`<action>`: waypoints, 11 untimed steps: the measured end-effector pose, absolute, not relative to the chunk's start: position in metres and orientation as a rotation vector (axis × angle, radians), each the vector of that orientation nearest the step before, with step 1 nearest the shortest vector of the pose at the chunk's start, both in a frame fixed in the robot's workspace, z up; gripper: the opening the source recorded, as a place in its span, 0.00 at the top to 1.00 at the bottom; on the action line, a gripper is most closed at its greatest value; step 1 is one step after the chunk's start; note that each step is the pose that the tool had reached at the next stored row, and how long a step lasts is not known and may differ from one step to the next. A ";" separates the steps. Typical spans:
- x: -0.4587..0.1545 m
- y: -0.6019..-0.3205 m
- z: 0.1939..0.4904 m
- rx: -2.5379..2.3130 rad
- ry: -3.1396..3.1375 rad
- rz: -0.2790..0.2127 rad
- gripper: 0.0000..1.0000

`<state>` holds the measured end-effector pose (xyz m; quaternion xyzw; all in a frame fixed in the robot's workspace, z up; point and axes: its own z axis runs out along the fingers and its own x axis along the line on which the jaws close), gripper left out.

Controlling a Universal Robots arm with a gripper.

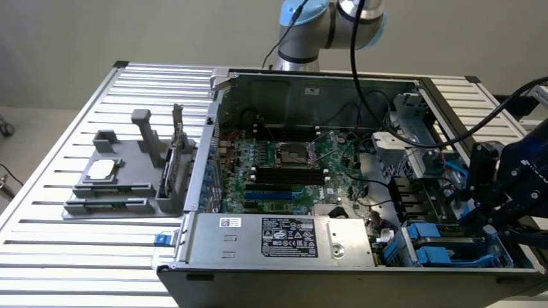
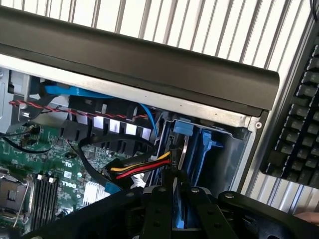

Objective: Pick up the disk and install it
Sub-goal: 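Insert the first disk wire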

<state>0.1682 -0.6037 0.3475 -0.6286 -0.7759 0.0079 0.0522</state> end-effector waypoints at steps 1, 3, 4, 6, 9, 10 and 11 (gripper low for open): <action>0.168 -0.604 0.348 -1.923 -2.348 0.026 0.84; 0.168 -0.604 0.348 -1.943 -2.323 0.032 0.84; 0.168 -0.604 0.348 -1.952 -2.311 0.035 0.84; 0.168 -0.604 0.348 -1.966 -2.297 0.037 0.84; 0.168 -0.603 0.350 -1.972 -2.294 0.046 0.84; 0.168 -0.601 0.351 -1.974 -2.296 0.054 0.84; 0.168 -0.600 0.352 -1.977 -2.298 0.063 0.84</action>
